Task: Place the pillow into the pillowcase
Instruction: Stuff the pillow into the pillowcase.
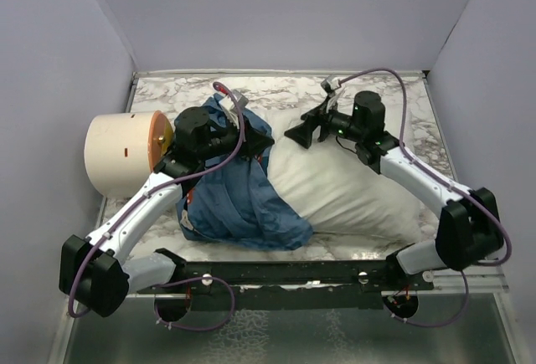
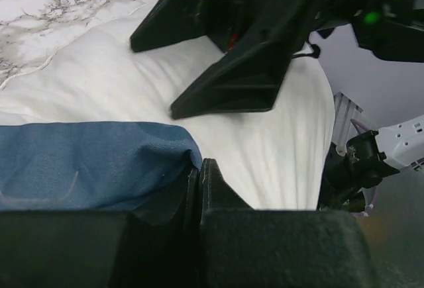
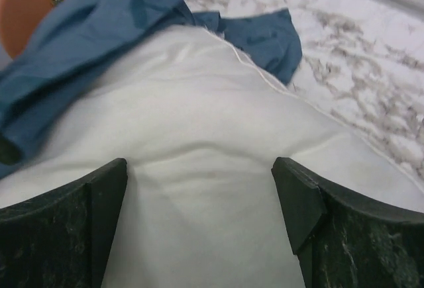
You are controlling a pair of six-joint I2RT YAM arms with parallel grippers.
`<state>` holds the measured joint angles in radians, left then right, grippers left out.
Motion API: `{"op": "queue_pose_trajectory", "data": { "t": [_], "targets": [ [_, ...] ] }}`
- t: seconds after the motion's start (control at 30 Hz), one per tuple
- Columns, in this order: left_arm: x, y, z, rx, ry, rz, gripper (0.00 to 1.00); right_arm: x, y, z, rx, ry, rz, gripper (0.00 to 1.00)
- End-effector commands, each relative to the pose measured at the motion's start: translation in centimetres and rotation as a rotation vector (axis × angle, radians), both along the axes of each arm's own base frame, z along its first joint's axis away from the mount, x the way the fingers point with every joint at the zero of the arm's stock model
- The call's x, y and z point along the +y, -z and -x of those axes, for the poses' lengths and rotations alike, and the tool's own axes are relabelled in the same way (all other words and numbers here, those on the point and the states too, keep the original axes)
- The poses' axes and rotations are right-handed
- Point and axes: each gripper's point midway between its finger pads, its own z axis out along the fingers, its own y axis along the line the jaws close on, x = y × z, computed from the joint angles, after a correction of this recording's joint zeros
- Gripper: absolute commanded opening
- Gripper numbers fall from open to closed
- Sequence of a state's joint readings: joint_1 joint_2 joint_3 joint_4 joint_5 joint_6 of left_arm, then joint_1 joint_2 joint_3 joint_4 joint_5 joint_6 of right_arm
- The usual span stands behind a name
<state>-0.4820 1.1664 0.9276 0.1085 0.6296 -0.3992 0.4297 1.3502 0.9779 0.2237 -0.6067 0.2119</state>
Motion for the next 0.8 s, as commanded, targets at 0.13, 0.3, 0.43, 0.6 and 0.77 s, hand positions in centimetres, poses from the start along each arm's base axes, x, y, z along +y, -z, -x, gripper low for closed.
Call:
{"op": "queue_pose_trajectory", "data": {
  "t": [0.13, 0.3, 0.43, 0.6, 0.77],
  "targets": [
    [-0.3, -4.3, 0.1, -0.197, 0.016, 0.056, 0.0, 1.7, 11.7, -0.5, 0.308, -0.074, 0.178, 0.61],
    [-1.6, -9.2, -3.4, -0.298, -0.025, 0.124, 0.0, 2.8, 12.0, 0.1, 0.333, -0.114, 0.122, 0.04],
    [-4.4, -12.3, -6.6, -0.31, 0.023, 0.209, 0.0, 2.3, 5.4, -3.5, 0.173, -0.008, 0.044, 0.01],
    [-6.8, -18.7, -8.2, -0.368, 0.11, 0.349, 0.0, -3.2, -6.1, -8.9, -0.041, 0.172, -0.119, 0.01],
    [-8.8, -23.2, -6.0, -0.439, 0.195, 0.425, 0.0, -6.7, -13.7, -7.9, -0.266, 0.263, -0.215, 0.01]
  ]
}}
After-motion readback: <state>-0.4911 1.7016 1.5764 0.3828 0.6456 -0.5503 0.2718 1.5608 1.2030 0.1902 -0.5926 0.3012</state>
